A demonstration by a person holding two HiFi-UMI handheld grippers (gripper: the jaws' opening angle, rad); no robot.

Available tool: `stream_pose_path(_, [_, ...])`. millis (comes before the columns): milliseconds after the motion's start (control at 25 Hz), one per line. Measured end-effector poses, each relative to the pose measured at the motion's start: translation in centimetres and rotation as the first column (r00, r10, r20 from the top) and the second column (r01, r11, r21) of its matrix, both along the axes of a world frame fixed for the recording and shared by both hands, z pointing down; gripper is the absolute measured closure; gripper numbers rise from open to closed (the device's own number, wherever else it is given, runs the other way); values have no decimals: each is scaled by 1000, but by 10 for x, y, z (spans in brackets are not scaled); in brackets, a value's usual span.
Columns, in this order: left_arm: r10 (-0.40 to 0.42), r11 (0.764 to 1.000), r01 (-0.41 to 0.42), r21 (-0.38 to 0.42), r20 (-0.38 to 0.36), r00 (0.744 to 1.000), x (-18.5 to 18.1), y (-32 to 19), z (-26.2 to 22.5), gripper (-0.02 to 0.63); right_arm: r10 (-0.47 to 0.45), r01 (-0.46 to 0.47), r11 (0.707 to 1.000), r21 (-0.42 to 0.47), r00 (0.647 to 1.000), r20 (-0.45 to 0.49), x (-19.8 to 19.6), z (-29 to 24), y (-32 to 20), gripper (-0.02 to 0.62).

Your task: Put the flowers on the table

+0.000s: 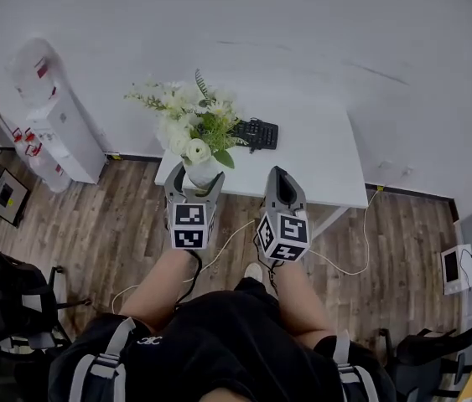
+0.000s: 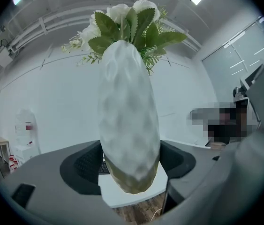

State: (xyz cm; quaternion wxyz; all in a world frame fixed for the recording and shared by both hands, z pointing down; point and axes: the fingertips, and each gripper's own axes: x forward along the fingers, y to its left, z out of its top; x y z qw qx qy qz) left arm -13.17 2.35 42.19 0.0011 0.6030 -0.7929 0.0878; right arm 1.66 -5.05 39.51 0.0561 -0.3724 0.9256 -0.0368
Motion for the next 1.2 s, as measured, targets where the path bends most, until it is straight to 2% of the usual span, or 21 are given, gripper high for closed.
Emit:
stream_pose_path(280, [13,1000,-13,-25,-4,1000,-16,-94,2,225,27,-25,999,44,999,-47,-17,-8,-92,592])
stream_pose_path(680, [-6,999,5,-52,-17,1000,-30,-216,2,225,-4,3,1000,-29,999,-45,-32,-2,-220,592])
stream_pose_path(880, [-19,998,17,-64,-24,1000,-38,-247,4,225,-16,14,999,-40,999,-51,-38,-1,-254,592])
stream_pose_path(1200, [4,995,-9,-100,-45,999,-64,-286,23,225,5,-10,997,-82,998,-68,-57,14,-291,592])
